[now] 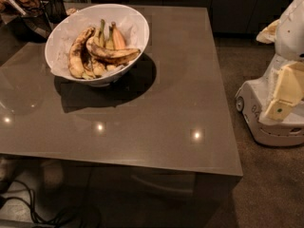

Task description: Pick banana from white bowl

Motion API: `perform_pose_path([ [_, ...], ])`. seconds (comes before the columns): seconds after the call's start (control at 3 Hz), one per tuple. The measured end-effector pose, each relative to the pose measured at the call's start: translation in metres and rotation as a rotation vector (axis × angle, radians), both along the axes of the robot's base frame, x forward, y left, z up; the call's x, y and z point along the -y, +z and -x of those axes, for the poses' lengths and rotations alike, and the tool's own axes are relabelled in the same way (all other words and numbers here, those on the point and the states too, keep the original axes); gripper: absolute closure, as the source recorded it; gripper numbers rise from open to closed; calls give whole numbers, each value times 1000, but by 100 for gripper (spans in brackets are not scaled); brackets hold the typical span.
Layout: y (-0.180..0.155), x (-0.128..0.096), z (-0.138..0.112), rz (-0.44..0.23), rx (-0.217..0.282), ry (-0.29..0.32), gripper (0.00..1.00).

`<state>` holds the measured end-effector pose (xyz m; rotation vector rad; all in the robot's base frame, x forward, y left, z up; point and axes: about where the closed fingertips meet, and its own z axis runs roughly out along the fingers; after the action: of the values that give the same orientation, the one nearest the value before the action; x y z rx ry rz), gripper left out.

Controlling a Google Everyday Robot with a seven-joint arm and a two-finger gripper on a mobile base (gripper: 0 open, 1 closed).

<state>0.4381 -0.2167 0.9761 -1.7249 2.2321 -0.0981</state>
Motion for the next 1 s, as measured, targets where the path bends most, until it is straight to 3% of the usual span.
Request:
perform_pose_path([
  [0.67,10,-13,-10,-16,7,-10,0],
  [1.0,19,-37,-38,3,-14,-19,0],
])
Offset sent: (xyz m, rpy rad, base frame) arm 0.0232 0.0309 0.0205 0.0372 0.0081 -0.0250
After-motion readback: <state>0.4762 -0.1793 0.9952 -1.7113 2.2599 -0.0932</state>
